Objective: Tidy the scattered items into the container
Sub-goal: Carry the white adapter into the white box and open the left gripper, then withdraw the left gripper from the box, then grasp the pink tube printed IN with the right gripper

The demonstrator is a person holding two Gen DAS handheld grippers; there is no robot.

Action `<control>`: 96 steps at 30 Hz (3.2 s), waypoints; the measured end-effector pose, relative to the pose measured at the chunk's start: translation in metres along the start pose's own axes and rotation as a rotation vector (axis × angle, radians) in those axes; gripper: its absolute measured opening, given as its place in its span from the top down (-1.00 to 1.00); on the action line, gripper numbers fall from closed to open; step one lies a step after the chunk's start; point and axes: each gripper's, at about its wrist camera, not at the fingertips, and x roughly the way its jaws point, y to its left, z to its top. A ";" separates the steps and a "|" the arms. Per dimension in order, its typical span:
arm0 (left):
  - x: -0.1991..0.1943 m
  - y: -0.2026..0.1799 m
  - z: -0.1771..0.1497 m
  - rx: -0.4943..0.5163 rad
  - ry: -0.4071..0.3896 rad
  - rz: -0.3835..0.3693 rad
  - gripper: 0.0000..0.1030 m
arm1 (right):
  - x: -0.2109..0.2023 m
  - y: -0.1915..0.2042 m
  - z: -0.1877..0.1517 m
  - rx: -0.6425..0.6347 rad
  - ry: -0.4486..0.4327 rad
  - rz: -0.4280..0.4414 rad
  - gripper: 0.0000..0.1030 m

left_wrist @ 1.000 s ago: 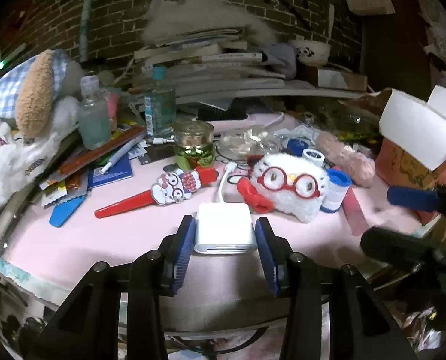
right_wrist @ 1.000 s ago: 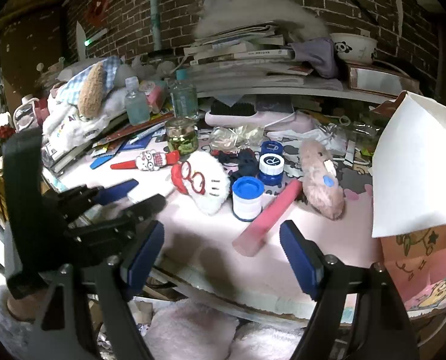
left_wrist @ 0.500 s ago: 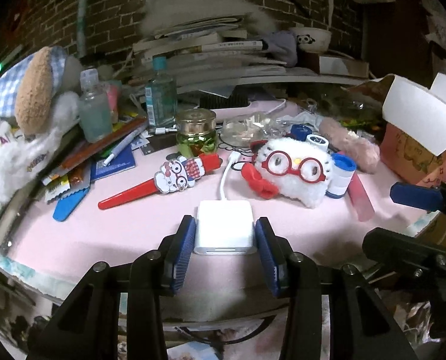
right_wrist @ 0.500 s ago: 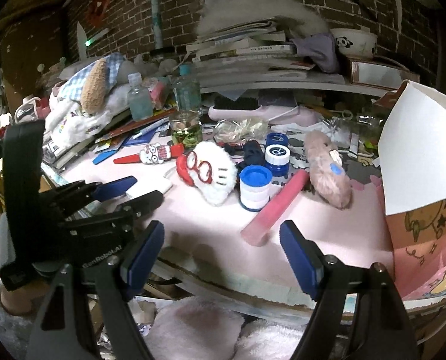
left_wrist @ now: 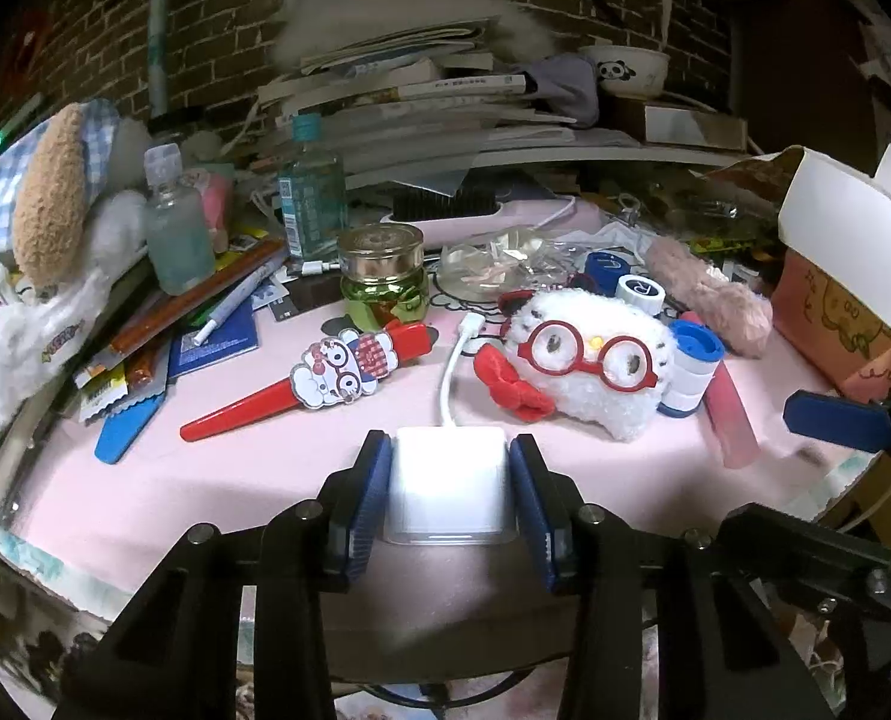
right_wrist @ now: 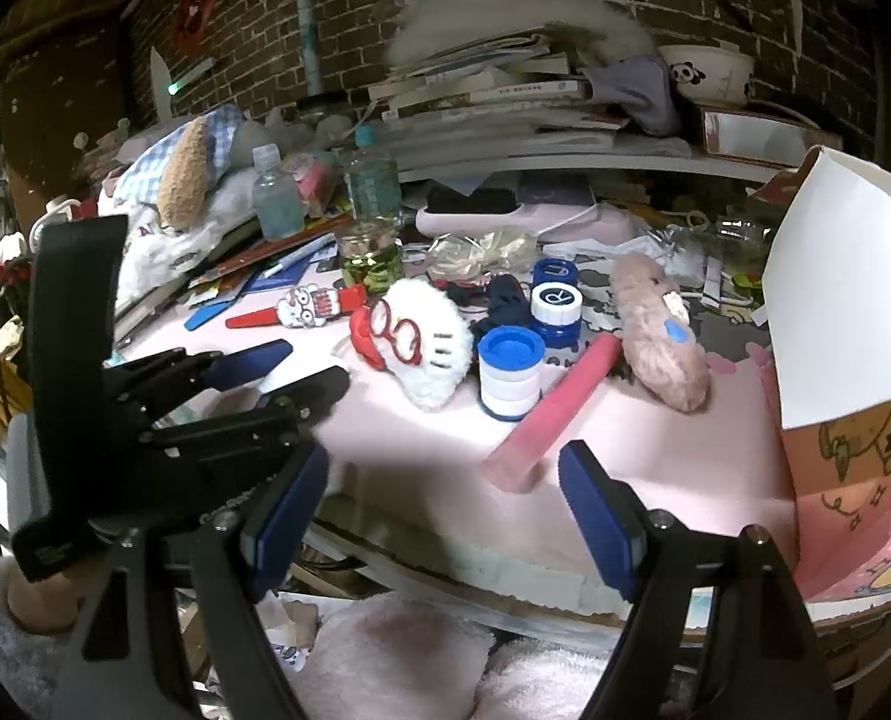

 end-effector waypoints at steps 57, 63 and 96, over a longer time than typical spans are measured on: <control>-0.061 -0.182 0.182 0.478 -0.048 -0.431 -0.85 | -0.012 -0.072 -0.022 0.225 -0.088 -0.281 -0.49; -0.074 -0.111 0.141 0.329 -0.147 -0.173 -0.86 | -0.011 -0.071 -0.026 0.231 -0.083 -0.238 -0.49; -0.034 -0.011 0.038 0.023 -0.063 -0.075 -0.86 | 0.030 -0.047 -0.007 0.133 -0.106 -0.345 0.41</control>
